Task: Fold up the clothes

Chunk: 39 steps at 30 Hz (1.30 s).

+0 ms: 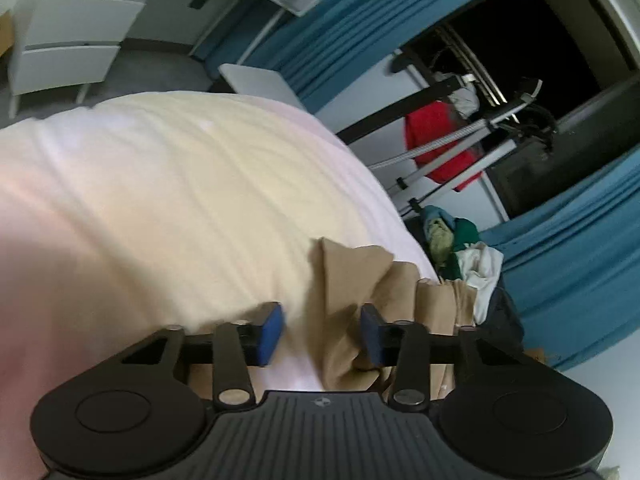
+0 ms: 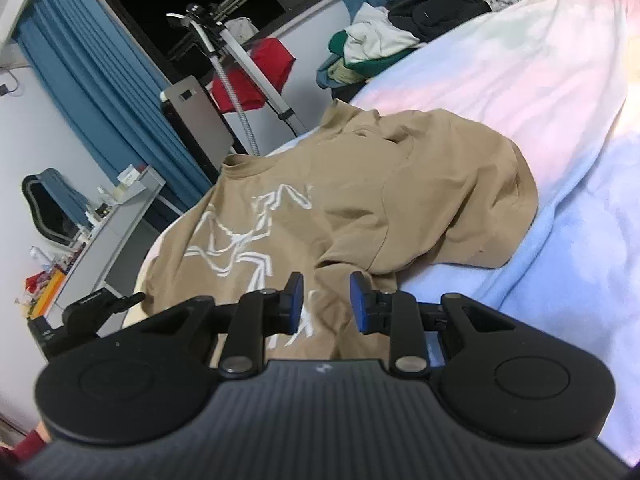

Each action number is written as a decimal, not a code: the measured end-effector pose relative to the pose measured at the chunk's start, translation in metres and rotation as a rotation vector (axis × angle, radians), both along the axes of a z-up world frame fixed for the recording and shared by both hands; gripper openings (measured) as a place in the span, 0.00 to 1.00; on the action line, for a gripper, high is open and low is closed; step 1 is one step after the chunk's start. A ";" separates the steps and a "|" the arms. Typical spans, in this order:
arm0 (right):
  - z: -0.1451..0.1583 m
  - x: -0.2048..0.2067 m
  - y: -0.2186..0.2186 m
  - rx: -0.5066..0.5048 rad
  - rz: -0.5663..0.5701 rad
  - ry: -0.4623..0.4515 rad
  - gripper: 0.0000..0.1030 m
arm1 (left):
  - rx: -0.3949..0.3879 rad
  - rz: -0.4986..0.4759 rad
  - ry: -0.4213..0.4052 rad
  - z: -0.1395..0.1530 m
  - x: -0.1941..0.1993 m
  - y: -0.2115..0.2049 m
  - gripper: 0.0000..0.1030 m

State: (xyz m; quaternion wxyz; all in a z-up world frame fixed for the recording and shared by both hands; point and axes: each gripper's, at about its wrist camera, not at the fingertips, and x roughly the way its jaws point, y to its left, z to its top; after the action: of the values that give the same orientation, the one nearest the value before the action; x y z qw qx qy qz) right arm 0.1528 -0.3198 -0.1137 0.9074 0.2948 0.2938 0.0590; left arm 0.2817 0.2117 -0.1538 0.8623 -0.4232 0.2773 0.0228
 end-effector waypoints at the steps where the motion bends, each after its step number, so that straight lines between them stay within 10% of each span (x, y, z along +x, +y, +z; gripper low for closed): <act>1: -0.002 0.002 -0.001 0.008 0.000 0.005 0.28 | 0.010 -0.011 -0.004 0.001 0.004 0.000 0.03; 16: -0.019 0.018 -0.011 0.078 -0.019 0.054 0.28 | 0.460 0.037 0.135 0.086 0.083 0.011 0.04; 20: -0.022 0.017 -0.013 0.092 -0.023 0.062 0.28 | 0.305 0.093 0.051 0.071 0.052 0.018 0.38; 27: -0.025 0.011 -0.014 0.110 -0.012 0.072 0.28 | -0.067 0.167 0.040 0.015 -0.014 0.046 0.31; 39: -0.036 0.020 -0.003 0.106 0.014 0.115 0.28 | -0.147 0.044 -0.008 -0.006 0.010 0.034 0.19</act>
State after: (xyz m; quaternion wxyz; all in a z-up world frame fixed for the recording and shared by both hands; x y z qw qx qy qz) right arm 0.1727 -0.3231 -0.1497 0.8717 0.3432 0.3439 0.0640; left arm 0.2912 0.2461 -0.1597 0.8292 -0.4915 0.2655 0.0196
